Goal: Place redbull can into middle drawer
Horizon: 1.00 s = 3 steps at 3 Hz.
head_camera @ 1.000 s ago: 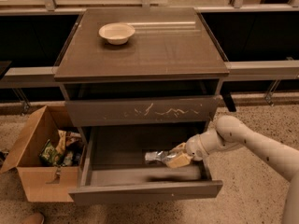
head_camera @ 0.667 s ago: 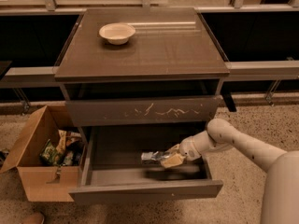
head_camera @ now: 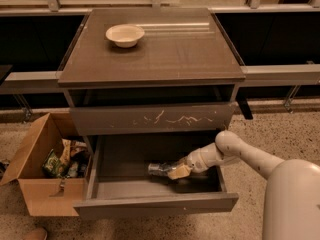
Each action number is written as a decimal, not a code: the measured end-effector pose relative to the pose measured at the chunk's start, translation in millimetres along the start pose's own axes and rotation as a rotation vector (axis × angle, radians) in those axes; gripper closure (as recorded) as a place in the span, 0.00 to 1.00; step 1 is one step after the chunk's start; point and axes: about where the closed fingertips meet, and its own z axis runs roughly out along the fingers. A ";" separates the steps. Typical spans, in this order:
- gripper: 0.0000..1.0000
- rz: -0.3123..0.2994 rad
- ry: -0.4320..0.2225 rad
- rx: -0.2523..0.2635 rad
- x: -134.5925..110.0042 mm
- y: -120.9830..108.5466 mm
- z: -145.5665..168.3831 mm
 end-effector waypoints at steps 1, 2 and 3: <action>0.21 0.019 -0.003 -0.002 3.0 -7.4 10.7; 0.00 0.019 -0.003 -0.002 3.0 -7.4 10.7; 0.00 0.009 -0.036 0.035 0.4 -9.6 -11.6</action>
Offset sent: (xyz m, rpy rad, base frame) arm 0.0127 -0.0091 -0.0078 0.0054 -0.0082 -0.0490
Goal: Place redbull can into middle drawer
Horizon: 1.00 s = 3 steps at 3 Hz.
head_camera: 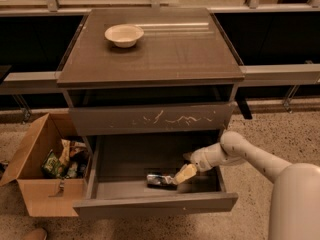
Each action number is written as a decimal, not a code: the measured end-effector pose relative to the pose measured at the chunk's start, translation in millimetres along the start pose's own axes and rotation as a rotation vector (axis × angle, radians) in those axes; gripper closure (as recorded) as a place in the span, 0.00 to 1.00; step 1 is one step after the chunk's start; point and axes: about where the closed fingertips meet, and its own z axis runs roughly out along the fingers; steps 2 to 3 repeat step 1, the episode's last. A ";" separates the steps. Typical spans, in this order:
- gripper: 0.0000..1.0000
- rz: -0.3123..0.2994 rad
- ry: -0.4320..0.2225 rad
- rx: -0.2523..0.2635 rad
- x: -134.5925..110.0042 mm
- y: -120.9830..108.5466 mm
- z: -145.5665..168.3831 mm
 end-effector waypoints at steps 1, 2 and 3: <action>0.00 -0.004 -0.125 0.032 -5.3 6.1 -59.8; 0.00 -0.004 -0.125 0.032 -5.3 6.1 -59.8; 0.00 -0.004 -0.125 0.032 -5.3 6.1 -59.8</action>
Offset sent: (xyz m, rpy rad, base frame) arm 0.0000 0.0000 0.0000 0.0000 0.0000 0.0000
